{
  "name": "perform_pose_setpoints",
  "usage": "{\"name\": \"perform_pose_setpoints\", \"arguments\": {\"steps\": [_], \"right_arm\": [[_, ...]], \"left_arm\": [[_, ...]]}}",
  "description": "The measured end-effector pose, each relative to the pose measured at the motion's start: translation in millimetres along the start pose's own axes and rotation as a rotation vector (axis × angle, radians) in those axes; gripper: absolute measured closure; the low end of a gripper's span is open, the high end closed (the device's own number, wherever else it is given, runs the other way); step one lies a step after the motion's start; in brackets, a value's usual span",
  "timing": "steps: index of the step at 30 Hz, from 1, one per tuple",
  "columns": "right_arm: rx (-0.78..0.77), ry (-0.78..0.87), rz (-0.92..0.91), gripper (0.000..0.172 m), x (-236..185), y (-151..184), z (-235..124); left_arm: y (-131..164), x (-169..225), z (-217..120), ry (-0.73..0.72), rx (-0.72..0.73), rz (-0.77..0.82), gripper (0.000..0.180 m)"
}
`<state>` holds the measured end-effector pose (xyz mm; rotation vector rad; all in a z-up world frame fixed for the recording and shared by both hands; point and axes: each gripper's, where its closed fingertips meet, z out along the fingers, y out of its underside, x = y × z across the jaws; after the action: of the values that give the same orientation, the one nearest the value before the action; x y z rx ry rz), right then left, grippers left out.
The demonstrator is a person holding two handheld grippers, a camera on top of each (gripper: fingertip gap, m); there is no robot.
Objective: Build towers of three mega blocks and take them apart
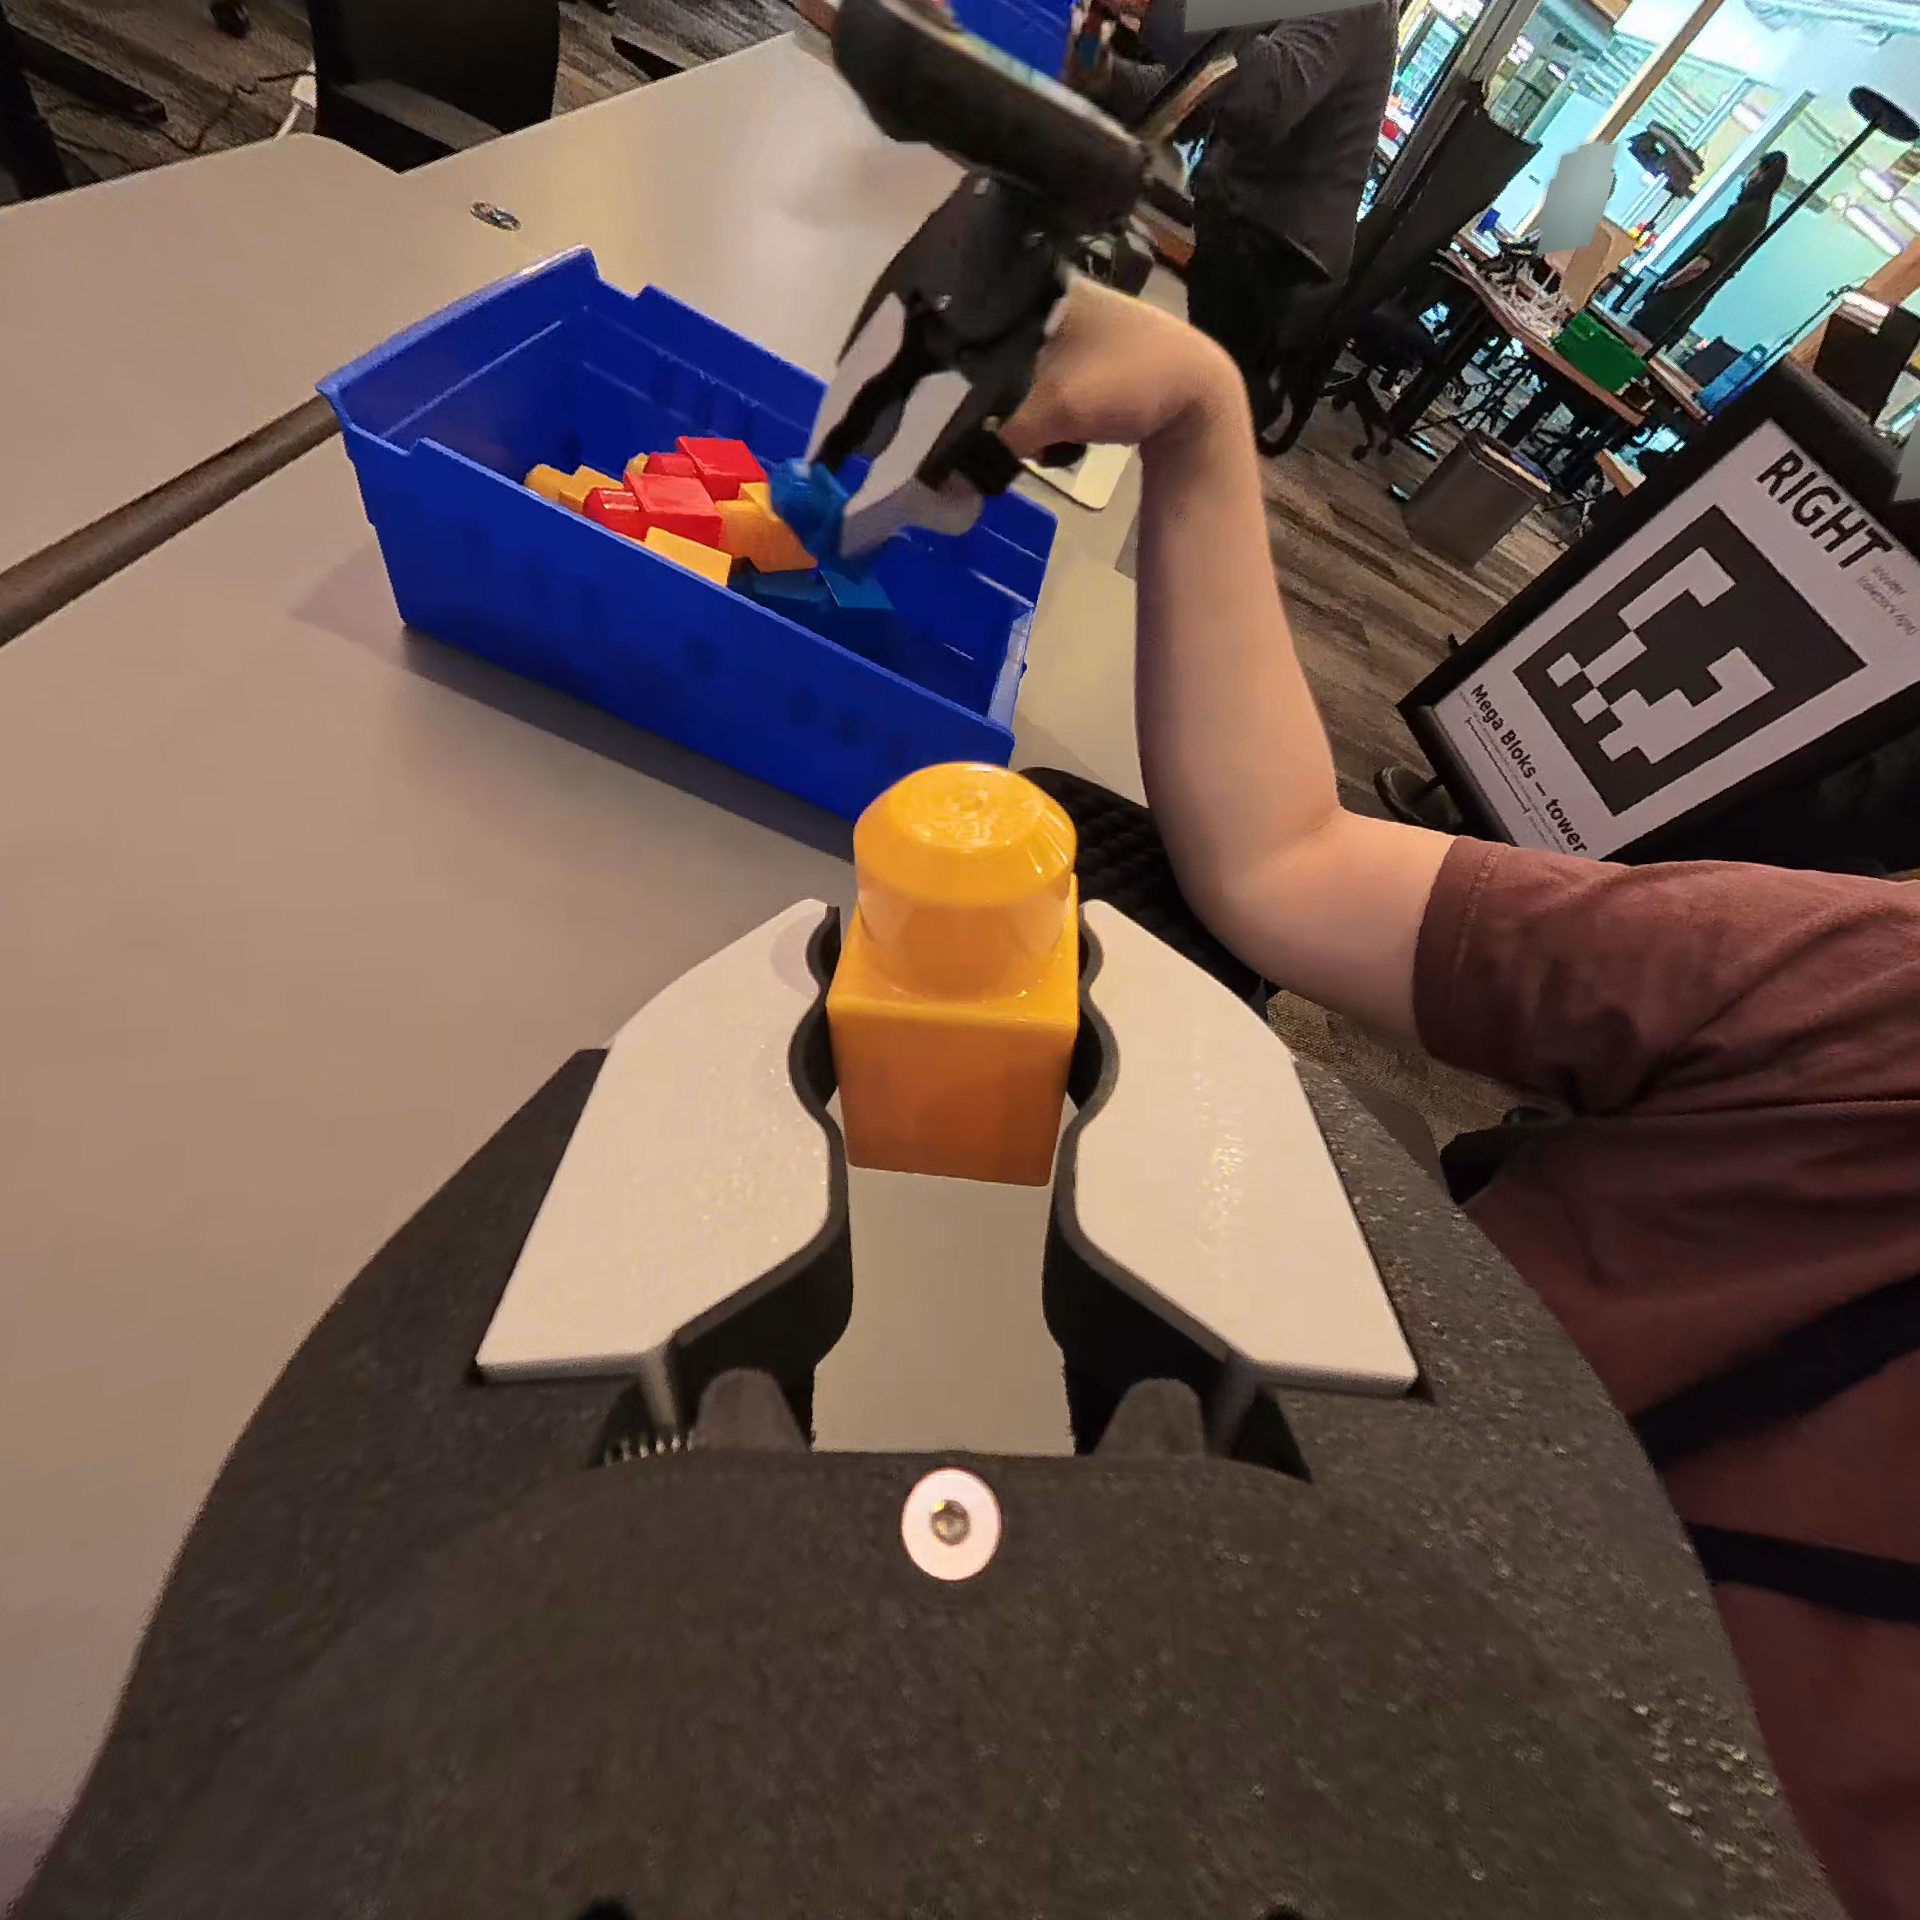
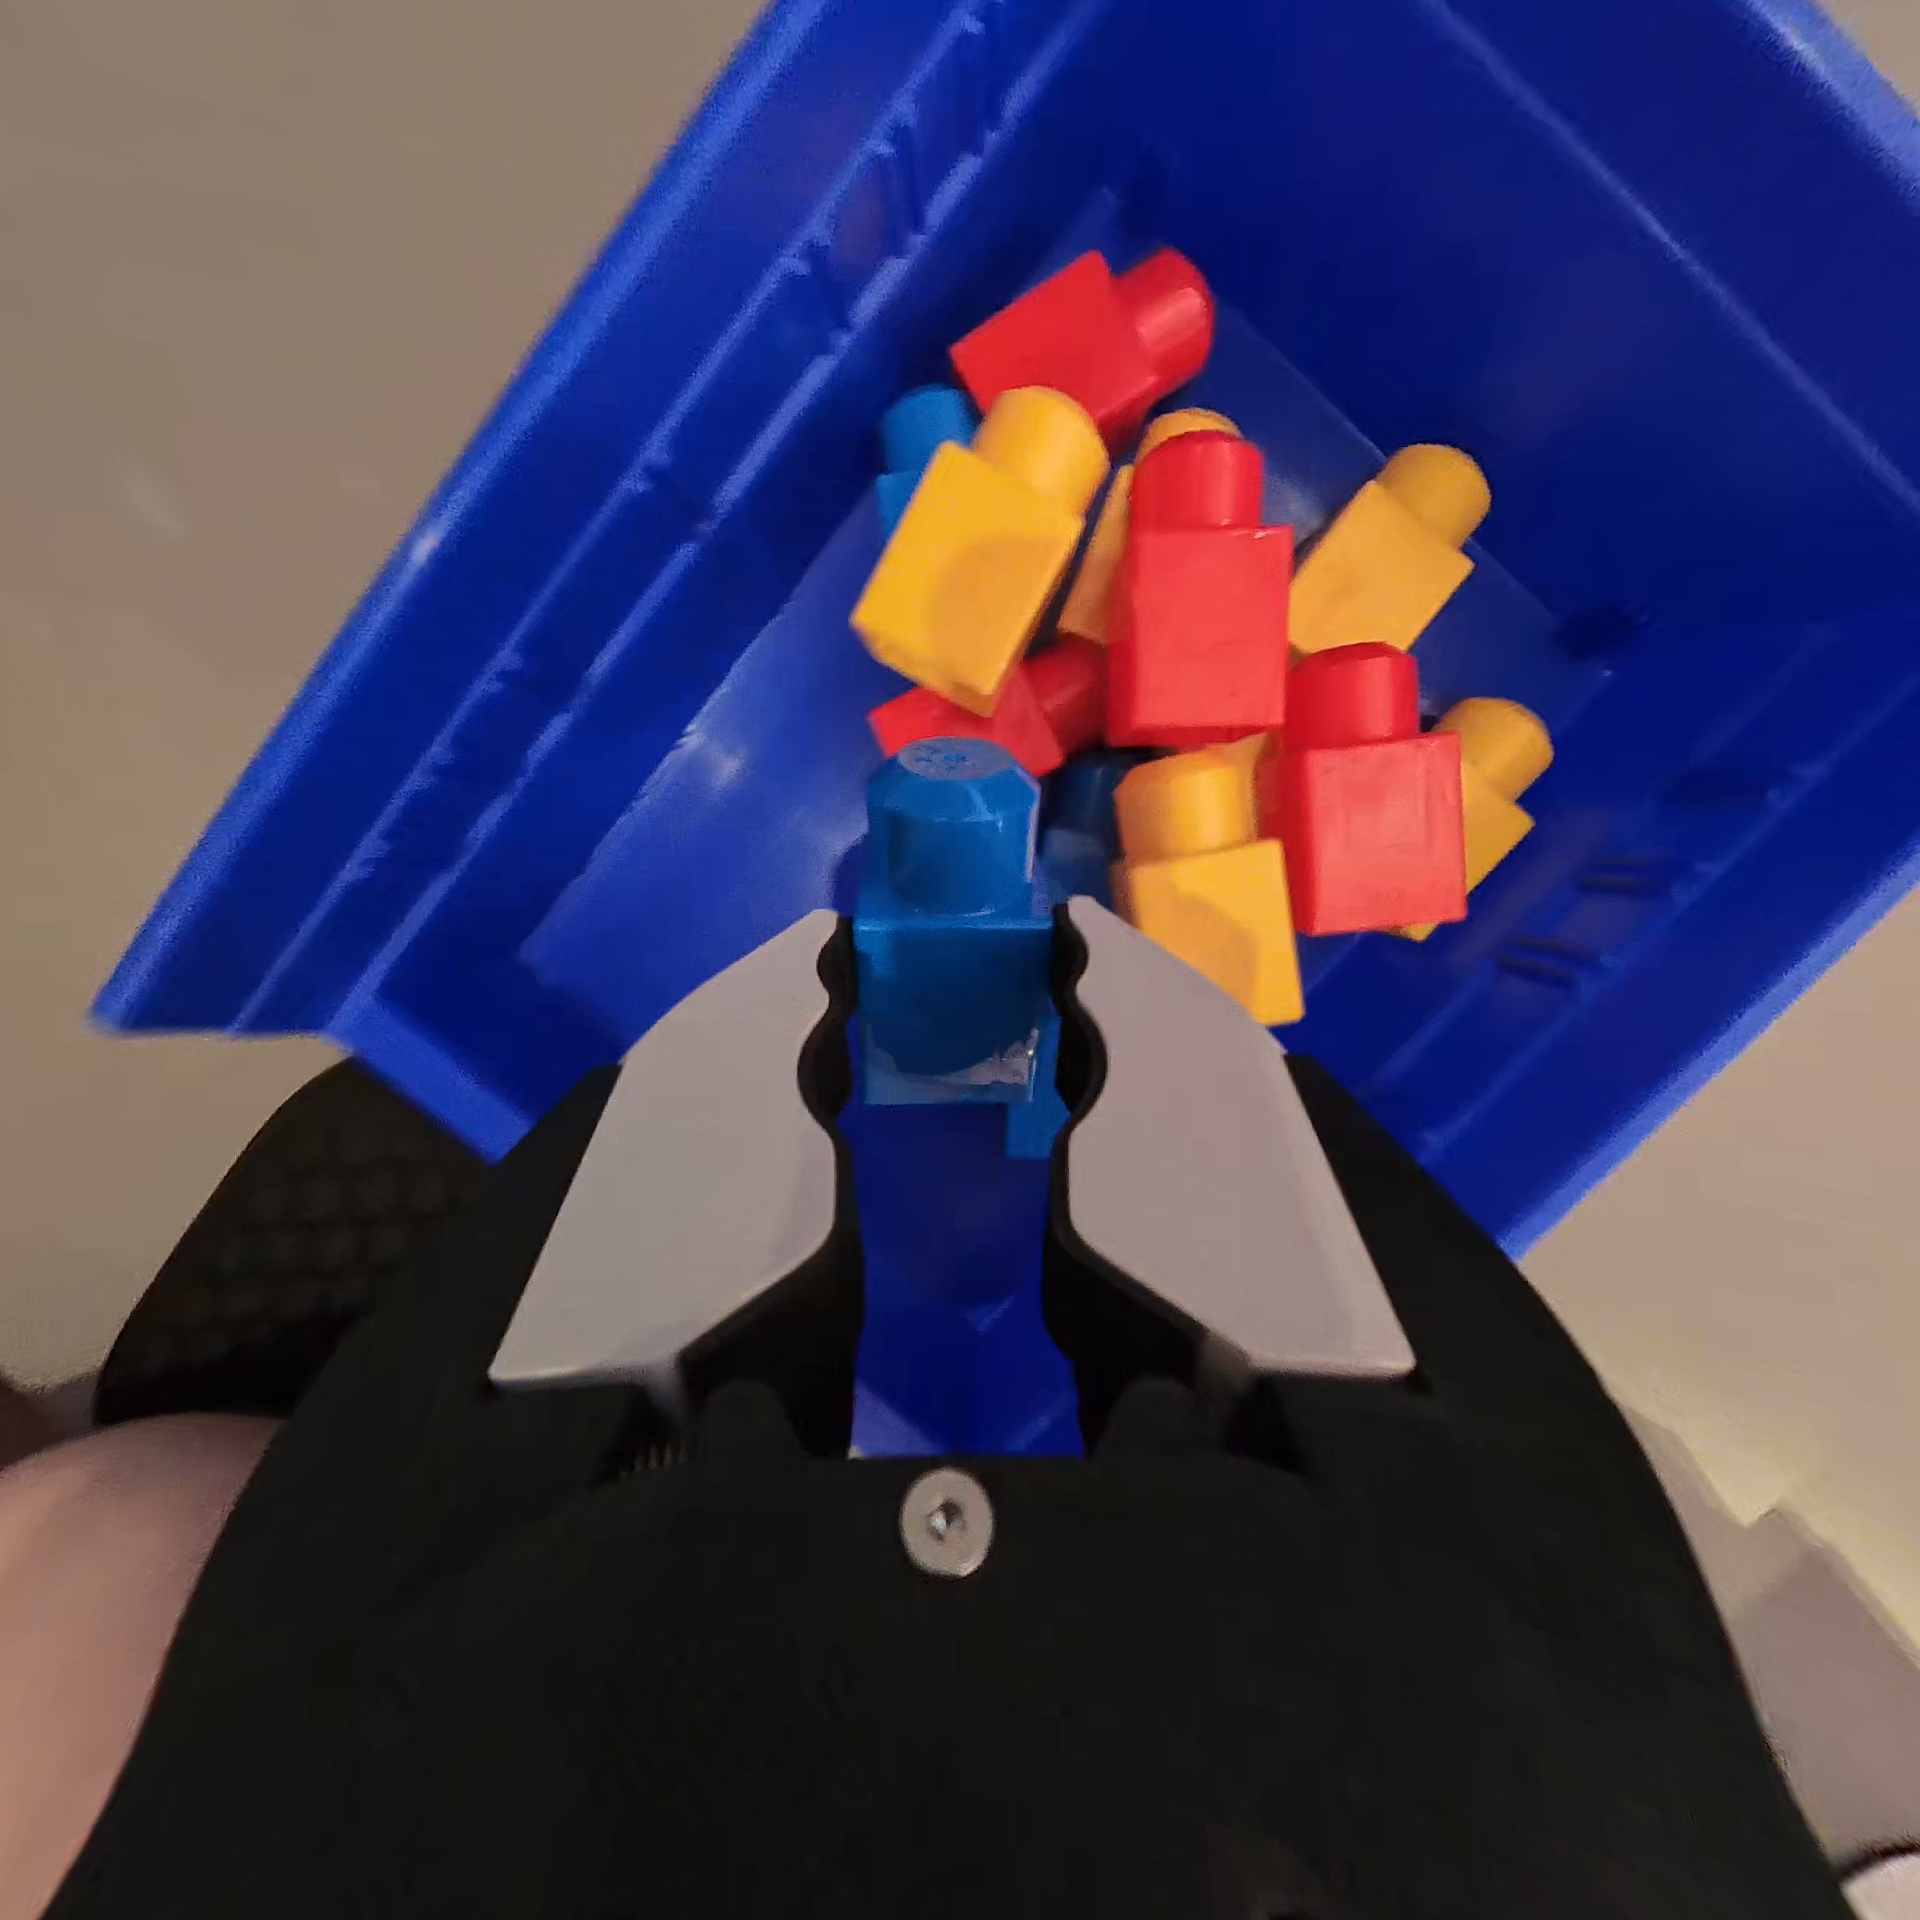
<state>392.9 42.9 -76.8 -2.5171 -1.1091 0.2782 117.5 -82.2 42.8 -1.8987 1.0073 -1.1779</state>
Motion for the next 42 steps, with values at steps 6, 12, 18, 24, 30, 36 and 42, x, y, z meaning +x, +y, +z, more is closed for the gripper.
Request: {"name": "perform_pose_setpoints", "arguments": {"steps": [6, 12, 18, 24, 30, 36, 42], "right_arm": [[0.115, 0.153, -0.112, 0.114, 4.6, -41.3, -12.5], [0.975, -0.076, -0.894, 0.099, -218.1, -165.4, -117.0], [1.086, -0.016, -1.172, 0.088, -324.5, -182.5, -91.4], [1.135, 0.003, -1.201, 0.102, -340.0, -187.6, -82.2], [0.939, 0.206, -1.08, 0.102, -248.1, -172.7, -118.2], [0.335, 0.064, -0.45, 0.102, -60.9, -69.6, -43.9], [0.008, -0.041, -0.313, 0.101, -27.9, -19.8, 29.8]], "left_arm": [[4.6, 5.0, -4.5, 0.043, -0.033, -0.046, 0.14], [-6.1, 20.8, -23.8, 0.17, 0.02, -0.14, 0.14], [-10.7, 34.2, -27.8, 0.228, 0.042, -0.136, 0.14], [-4.5, 45.9, -14.5, 0.276, -0.004, -0.123, 0.139], [-31.8, 40.9, -47.1, 0.19, 0.149, -0.04, 0.125], [-44.2, -5.1, -133.4, -0.291, 0.271, 0.113, 0.116], [-24.2, -35.7, -211.5, -0.574, 0.296, 0.039, 0.118]]}}
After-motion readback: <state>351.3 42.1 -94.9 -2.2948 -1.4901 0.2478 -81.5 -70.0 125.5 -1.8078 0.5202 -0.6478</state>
